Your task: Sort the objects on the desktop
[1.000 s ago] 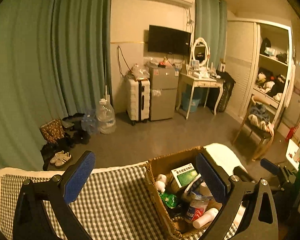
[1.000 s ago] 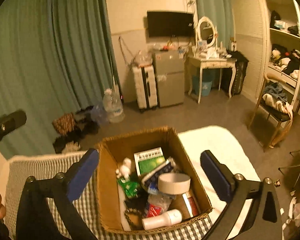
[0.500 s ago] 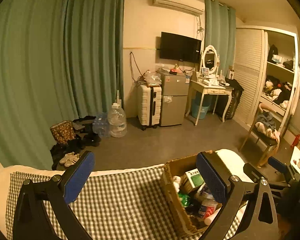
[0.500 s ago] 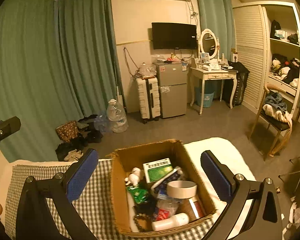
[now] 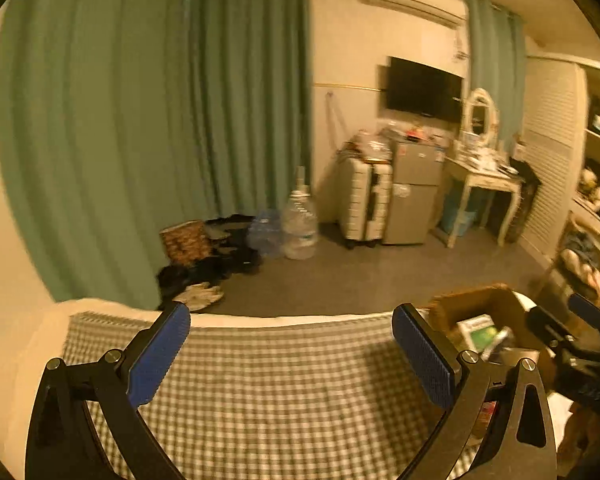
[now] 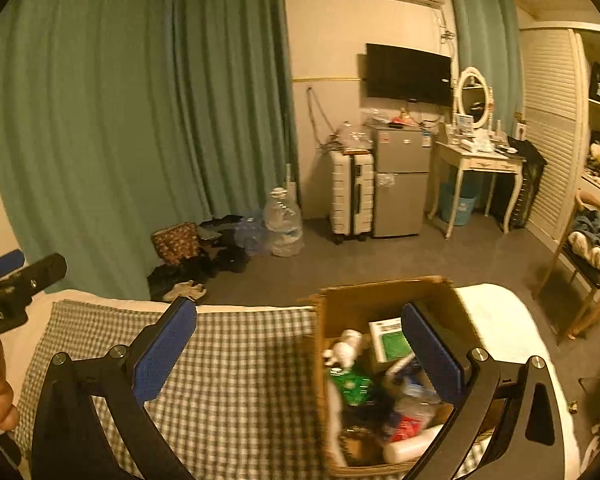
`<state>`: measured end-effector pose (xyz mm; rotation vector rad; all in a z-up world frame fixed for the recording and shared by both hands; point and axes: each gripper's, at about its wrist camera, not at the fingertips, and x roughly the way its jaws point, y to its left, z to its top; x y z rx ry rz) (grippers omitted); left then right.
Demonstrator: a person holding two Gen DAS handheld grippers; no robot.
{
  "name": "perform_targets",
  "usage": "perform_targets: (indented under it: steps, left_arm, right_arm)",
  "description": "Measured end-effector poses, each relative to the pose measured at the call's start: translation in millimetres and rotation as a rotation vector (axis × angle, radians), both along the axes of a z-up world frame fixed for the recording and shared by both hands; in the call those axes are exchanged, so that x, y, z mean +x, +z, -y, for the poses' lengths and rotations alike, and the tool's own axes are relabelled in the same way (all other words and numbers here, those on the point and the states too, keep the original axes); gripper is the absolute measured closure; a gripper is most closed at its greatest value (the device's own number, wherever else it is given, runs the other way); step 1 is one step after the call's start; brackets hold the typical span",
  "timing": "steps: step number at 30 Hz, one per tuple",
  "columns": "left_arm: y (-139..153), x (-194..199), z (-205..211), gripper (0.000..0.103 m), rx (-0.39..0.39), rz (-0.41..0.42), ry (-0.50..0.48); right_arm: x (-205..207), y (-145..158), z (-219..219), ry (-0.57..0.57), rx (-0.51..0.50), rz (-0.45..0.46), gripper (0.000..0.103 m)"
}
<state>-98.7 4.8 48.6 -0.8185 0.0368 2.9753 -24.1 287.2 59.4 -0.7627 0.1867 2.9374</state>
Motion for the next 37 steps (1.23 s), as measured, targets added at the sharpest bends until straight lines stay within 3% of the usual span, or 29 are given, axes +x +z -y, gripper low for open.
perform_targets:
  steps: [8,14,37]
  left_arm:
    - [-22.5,2.9,80.4,0.000,0.006,0.040,0.113]
    - [-30.2,16.9,107.7,0.000,-0.014,0.044,0.146]
    - [-29.8,30.6,85.9,0.000,-0.047,0.033,0.080]
  right_arm:
    - [-9.4,-9.7,59.0,0.120,-0.034,0.015,0.000]
    - [-3.2,-14.3,93.1,0.179,0.002,0.007,0.000]
    - [2.4,-23.9,122.2,0.205,0.082,0.017,0.000]
